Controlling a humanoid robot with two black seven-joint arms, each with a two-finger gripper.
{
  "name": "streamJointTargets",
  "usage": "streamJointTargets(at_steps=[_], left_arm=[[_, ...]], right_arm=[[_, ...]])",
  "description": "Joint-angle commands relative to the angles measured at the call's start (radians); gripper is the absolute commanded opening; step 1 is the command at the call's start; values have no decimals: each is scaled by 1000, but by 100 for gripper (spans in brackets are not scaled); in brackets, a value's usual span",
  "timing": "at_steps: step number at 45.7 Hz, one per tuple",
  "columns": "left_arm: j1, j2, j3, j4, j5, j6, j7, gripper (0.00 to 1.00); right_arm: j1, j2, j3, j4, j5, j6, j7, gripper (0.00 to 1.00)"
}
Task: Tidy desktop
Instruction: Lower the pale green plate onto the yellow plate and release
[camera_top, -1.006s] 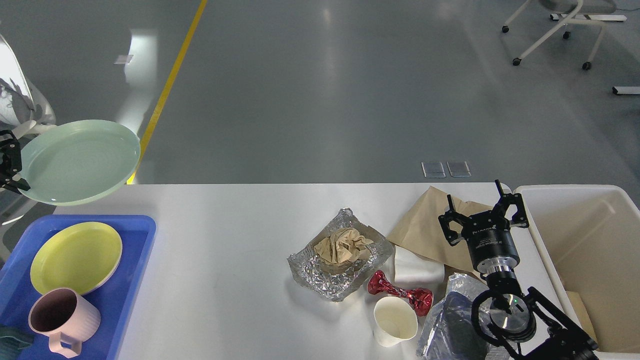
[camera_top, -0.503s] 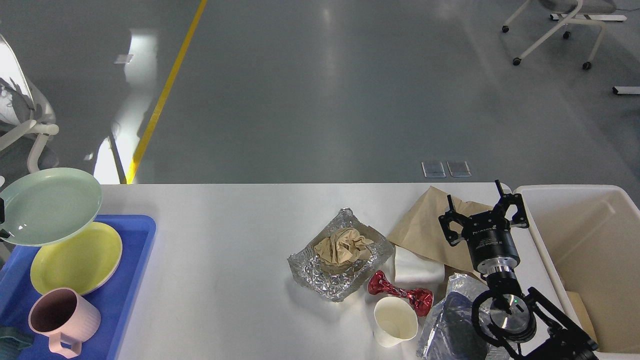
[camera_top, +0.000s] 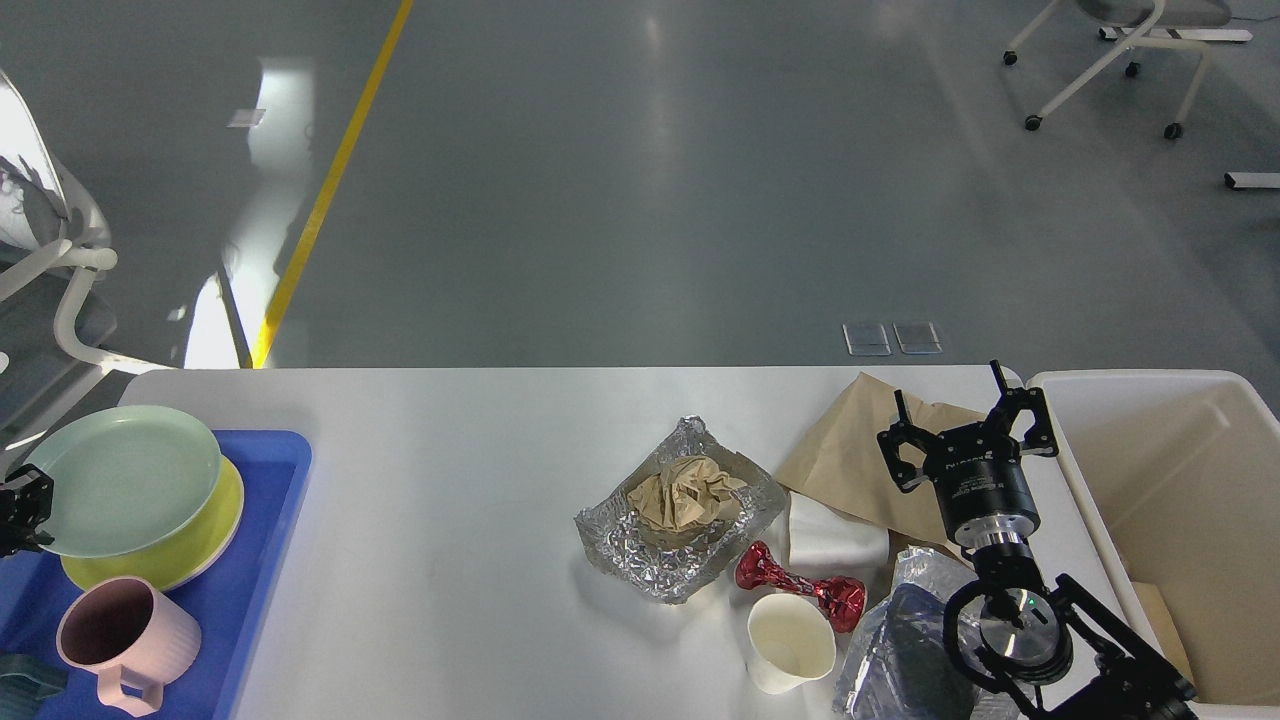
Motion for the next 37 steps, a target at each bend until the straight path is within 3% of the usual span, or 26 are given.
streamJointTargets(at_steps=[1,30,37], left_arm=[[19,-18,-8,1,-1,0,0,0],[51,-27,-8,3,5,25,0,2],[51,-27,-9,3,4,26,-1,7]], right_arm=[[0,0,0,0,0,0,0,100],[-1,0,0,0,0,0,0,100],[0,0,0,0,0,0,0,100]])
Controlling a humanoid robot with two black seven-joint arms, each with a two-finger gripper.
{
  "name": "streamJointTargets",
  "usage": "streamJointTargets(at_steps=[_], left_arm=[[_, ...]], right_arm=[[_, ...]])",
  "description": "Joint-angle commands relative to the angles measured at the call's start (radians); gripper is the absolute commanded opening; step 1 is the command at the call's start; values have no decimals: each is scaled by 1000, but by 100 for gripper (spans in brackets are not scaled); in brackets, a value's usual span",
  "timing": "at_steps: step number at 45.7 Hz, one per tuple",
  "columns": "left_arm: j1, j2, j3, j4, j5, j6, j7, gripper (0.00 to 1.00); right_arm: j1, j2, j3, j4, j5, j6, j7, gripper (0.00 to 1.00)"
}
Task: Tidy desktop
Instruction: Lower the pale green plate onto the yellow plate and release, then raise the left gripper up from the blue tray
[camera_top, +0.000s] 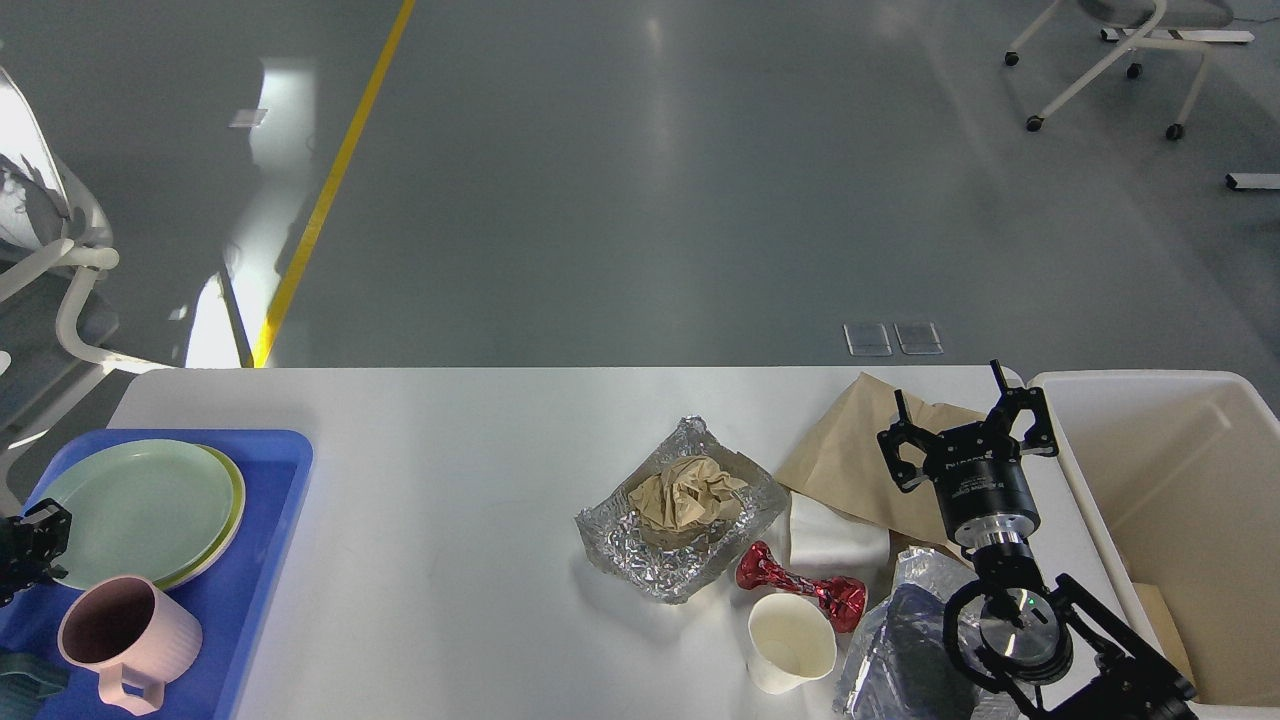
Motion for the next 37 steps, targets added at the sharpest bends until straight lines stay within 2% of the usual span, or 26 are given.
streamJointTargets(at_steps=[1,5,10,13,15,23,28,37], left_arm=[[0,-2,-1,0,-2,1,0,9],[0,-6,-1,0,-1,18,-2,21],[0,-11,-1,0,-1,53,-8,45],[0,-11,-1,0,-1,65,-8,53],[0,-11,-1,0,-1,65,-8,57],[-27,0,-2,0,-1,55,-6,90],[-78,1,-2,-3,-1,47,1,95],[-244,41,-42,-7,-4,27,-6,96]], right_arm=[[0,0,0,0,0,0,0,100],[0,0,0,0,0,0,0,100],[0,0,0,0,0,0,0,100],[0,0,0,0,0,0,0,100],[0,0,0,0,0,0,0,100],[0,0,0,0,0,0,0,100],[0,0,0,0,0,0,0,100],[0,0,0,0,0,0,0,100]])
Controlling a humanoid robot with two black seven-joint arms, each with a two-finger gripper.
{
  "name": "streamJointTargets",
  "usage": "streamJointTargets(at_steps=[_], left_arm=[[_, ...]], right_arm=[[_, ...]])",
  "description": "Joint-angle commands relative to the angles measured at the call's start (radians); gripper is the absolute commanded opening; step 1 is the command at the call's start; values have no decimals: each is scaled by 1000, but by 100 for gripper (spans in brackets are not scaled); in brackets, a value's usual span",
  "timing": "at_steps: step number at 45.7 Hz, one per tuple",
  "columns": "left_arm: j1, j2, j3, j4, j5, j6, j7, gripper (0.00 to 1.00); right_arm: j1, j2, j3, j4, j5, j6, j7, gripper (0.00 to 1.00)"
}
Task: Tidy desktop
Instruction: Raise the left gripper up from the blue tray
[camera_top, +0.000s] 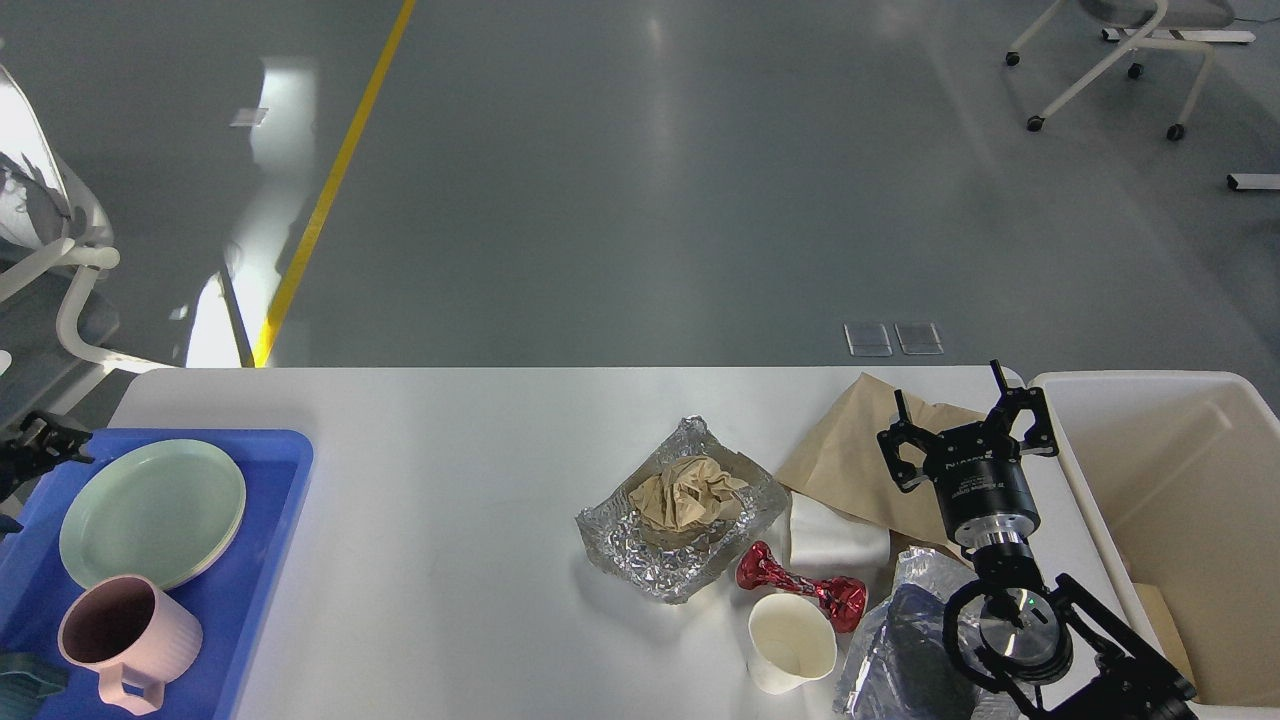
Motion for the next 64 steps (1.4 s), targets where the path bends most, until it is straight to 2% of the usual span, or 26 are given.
streamJointTargets(at_steps=[1,3,8,17,22,28,31,33,35,38,40,45,54,59,64], left_arm=[[-90,22,-64,-3,-3,-15,-2,96],[-92,23,-177,-4,-3,-43,-14,96],[-47,31,-427,-4,-3,-52,-16,96],[127,8,-1059,-4,-3,-52,-18,96],[236,-89,-1340,-4,-4,-54,-18,96],[351,-211,-1610,2,-7,-34,-19,96],[393,-288,-1689,0,-9,-29,-27,96],[422,-342,-1747,0,-7,-27,-50,96],[459,-374,-1819,-3,-7,-27,-99,96],[508,-409,-1925,-18,-1,-31,-203,96],[539,-435,-1966,-42,13,-31,-241,96],[635,-449,-2048,-108,82,-31,-257,96],[845,-512,-2310,-306,319,-29,-254,96],[861,-566,-2439,-314,447,-29,-245,96],[861,-569,-2454,-314,461,-26,-245,96]], right_arm=[[0,0,0,0,0,0,0,100],[0,0,0,0,0,0,0,100],[0,0,0,0,0,0,0,100],[0,0,0,0,0,0,0,100],[0,0,0,0,0,0,0,100],[0,0,0,0,0,0,0,100],[0,0,0,0,0,0,0,100],[0,0,0,0,0,0,0,100],[0,0,0,0,0,0,0,100],[0,0,0,0,0,0,0,100],[0,0,0,0,0,0,0,100],[0,0,0,0,0,0,0,100],[-2,0,0,0,0,0,0,100],[-2,0,0,0,0,0,0,100],[-2,0,0,0,0,0,0,100]])
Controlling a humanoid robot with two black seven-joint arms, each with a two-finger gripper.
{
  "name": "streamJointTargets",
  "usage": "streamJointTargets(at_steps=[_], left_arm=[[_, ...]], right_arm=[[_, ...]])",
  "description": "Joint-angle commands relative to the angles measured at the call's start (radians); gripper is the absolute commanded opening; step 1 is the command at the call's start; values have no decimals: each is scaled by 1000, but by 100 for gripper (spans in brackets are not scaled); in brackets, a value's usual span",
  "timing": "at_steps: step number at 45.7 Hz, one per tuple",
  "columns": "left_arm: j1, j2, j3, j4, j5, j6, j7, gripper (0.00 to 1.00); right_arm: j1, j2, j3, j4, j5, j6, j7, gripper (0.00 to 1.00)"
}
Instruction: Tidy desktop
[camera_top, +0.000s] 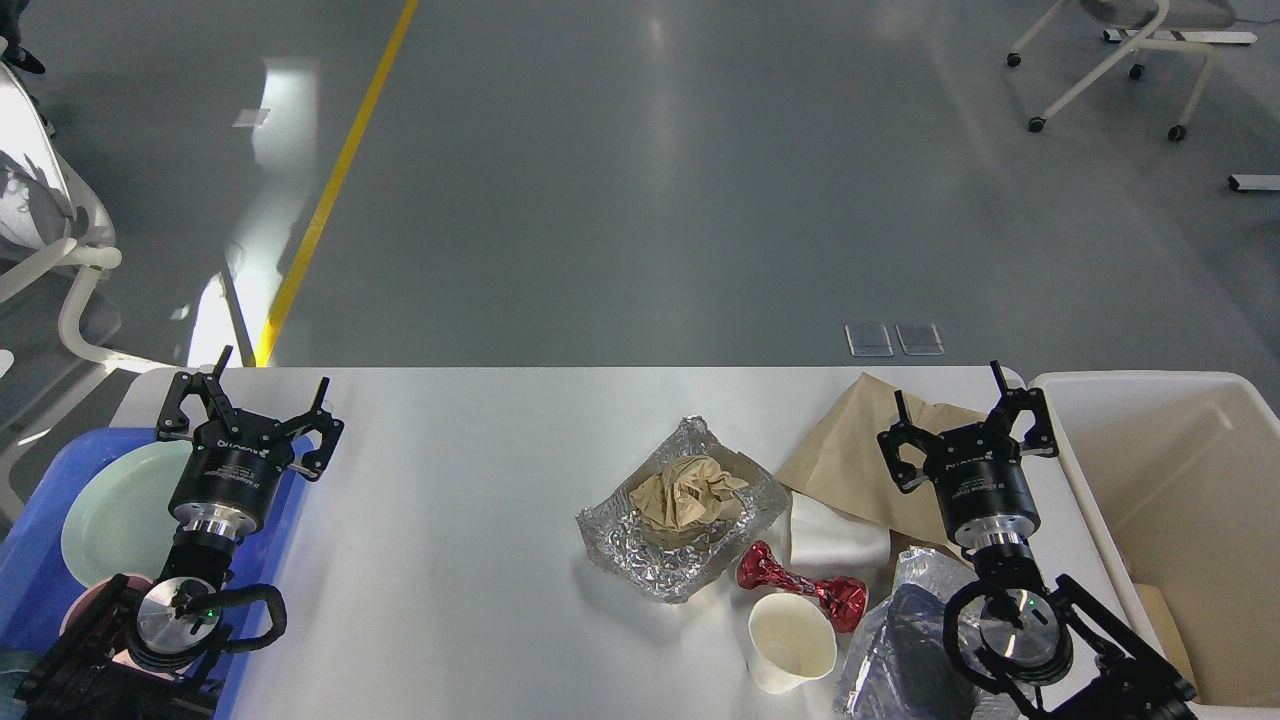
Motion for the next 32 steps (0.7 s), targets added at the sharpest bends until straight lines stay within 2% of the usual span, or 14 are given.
streamJointTargets(at_steps=[1,32], left_arm=[[3,-12,-33,-3,24,7,2,96],[-32,0,-38,-4,21,-12,-6,96]], right_arm=[[0,0,0,0,0,0,0,100],[0,0,0,0,0,0,0,100]])
